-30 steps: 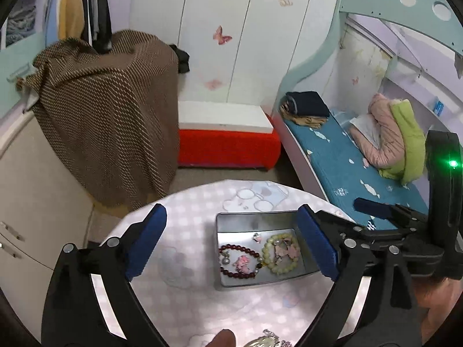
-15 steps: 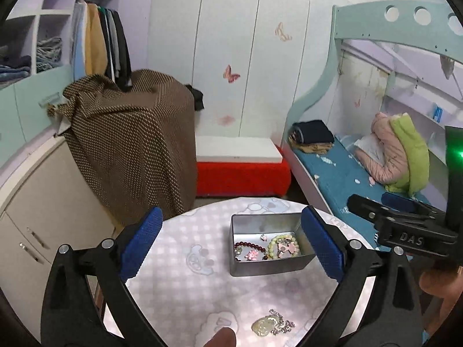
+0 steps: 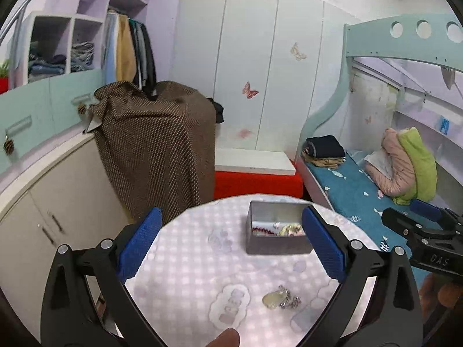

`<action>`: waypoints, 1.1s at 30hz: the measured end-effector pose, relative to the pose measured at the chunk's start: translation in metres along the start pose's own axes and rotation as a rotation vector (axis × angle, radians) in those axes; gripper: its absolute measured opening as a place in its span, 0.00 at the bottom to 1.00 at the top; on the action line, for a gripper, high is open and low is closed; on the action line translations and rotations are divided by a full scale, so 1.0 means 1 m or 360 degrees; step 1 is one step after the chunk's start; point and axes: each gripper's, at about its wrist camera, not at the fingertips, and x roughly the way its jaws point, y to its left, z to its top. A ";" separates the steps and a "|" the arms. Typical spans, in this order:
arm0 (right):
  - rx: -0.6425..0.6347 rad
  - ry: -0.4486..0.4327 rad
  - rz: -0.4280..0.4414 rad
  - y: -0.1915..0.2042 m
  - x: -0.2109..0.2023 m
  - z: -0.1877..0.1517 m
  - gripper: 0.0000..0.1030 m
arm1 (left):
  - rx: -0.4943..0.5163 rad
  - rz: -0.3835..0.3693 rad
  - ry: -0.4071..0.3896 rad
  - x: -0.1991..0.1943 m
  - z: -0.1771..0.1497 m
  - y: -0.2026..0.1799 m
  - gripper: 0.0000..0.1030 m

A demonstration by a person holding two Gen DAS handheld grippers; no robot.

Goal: Organize jewelry
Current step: 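Move both tools back from the box toward the jade pendant and chain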

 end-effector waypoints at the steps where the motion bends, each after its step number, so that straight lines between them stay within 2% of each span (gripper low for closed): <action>1: -0.0010 0.0010 -0.0002 0.001 -0.001 -0.004 0.93 | -0.0005 0.0007 0.0007 -0.002 -0.005 0.001 0.94; 13: -0.0115 0.0156 0.0042 0.015 0.015 -0.055 0.93 | -0.0005 0.0046 0.0128 -0.002 -0.051 0.007 0.94; 21: -0.0257 0.0434 0.0122 0.026 0.069 -0.101 0.92 | 0.0009 0.0058 0.0231 0.016 -0.073 0.009 0.94; 25: -0.0304 0.0547 0.0178 0.031 0.091 -0.119 0.86 | 0.0014 0.0067 0.0286 0.026 -0.082 0.011 0.94; 30: -0.0357 0.0608 0.0208 0.035 0.108 -0.126 0.77 | 0.0012 0.0063 0.0339 0.039 -0.091 0.010 0.94; 33: -0.0384 0.0621 0.0223 0.037 0.117 -0.129 0.69 | 0.0014 0.0055 0.0370 0.046 -0.095 0.009 0.94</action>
